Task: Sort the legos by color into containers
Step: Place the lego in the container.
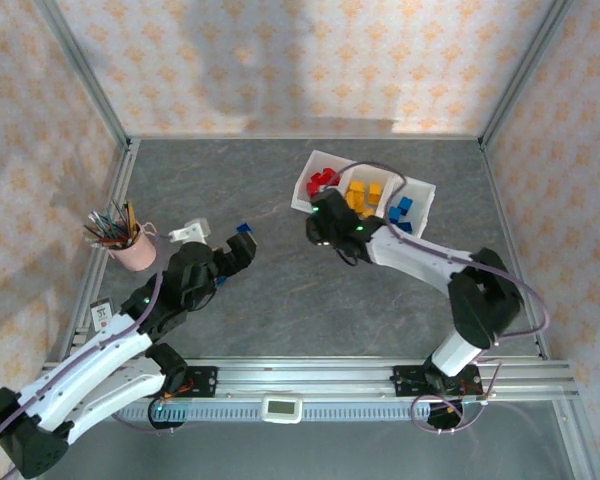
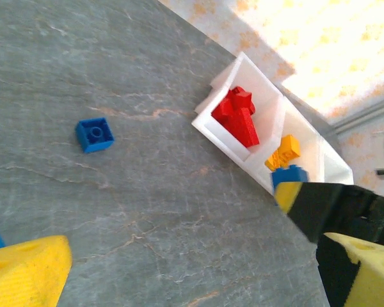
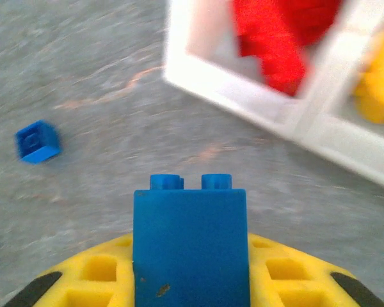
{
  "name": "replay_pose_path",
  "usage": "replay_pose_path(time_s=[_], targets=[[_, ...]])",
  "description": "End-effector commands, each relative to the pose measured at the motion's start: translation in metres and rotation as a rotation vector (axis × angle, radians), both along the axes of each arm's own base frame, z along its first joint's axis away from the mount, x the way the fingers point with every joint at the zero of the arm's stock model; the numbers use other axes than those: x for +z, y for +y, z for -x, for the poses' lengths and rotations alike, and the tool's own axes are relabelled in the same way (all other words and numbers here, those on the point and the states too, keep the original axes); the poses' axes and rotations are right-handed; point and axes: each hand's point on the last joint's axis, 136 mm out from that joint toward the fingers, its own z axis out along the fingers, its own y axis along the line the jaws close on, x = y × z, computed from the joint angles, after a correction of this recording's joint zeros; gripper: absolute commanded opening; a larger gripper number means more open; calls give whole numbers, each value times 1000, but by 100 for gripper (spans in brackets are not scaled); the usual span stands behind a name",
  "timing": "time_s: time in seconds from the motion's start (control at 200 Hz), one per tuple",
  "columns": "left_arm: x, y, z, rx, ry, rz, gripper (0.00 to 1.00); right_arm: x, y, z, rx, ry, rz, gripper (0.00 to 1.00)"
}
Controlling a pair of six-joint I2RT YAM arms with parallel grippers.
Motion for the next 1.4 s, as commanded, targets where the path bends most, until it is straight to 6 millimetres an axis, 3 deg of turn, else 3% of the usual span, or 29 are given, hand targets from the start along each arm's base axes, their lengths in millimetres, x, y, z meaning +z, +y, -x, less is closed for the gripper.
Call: replay_pose_path(time_s=[0.0,0.145,0.245,0.551,0.721,0.896,1.221,1.391], targets=[[23,-24,-14,-87,-67,38,99,11,-59,-9,-173,-25,8,28],[22,-45,-27,-149,-58,35,99,28,-134,-26,-365,-83,24,29],[20,-56,-36,-173,-58,37,99,26,-174,-41,-465,-85,24,29],[26,-70,-54,-182,-73,38,99,-3,-229,-96,-597,-36,89,29],[26,-73,-58,-185,-73,39,99,-17,-237,-120,-610,-17,84,33],[24,-72,-59,-179,-70,32,99,-18,-229,-134,-580,-16,62,49],[29,-63,-57,-147,-85,24,99,6,-221,-110,-545,-54,19,53],[27,-49,-50,-105,-87,16,99,22,-191,-94,-453,-69,-17,54]])
